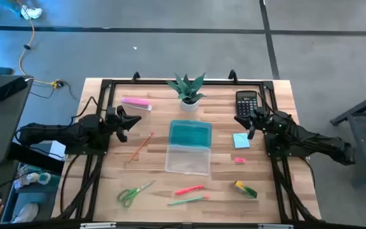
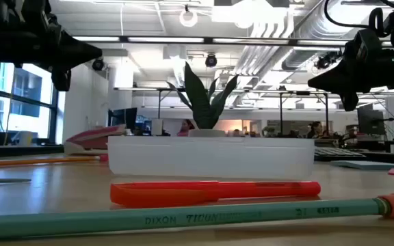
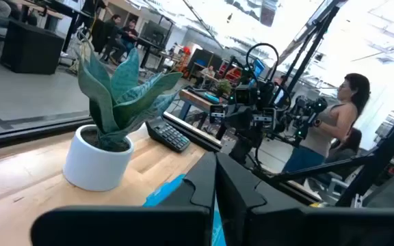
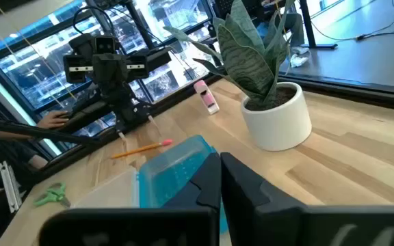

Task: Pack school essentials

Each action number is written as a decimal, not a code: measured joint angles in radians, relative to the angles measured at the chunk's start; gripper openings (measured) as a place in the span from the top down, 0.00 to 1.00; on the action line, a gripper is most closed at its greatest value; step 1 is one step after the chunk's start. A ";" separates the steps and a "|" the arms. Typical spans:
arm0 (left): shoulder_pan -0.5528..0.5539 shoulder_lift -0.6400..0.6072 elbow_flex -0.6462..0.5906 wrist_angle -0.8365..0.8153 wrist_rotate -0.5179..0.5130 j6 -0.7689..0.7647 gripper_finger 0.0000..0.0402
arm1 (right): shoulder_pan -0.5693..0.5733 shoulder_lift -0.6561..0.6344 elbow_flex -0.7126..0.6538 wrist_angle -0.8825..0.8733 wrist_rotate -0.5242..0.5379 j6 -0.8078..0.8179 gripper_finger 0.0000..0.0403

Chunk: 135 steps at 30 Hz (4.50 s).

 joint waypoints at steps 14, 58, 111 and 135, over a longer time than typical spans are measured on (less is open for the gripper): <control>0.000 0.000 0.000 0.000 0.000 0.000 1.00 | 0.000 0.000 0.000 0.000 0.000 0.000 1.00; 0.000 0.000 0.000 0.000 0.000 0.000 1.00 | 0.000 0.000 0.000 0.000 0.000 0.000 1.00; 0.000 0.000 0.000 0.000 0.000 0.000 1.00 | 0.000 0.000 0.000 0.000 0.000 0.000 1.00; 0.000 0.000 0.000 0.000 0.000 0.000 1.00 | 0.000 0.000 0.000 0.006 0.109 0.273 1.00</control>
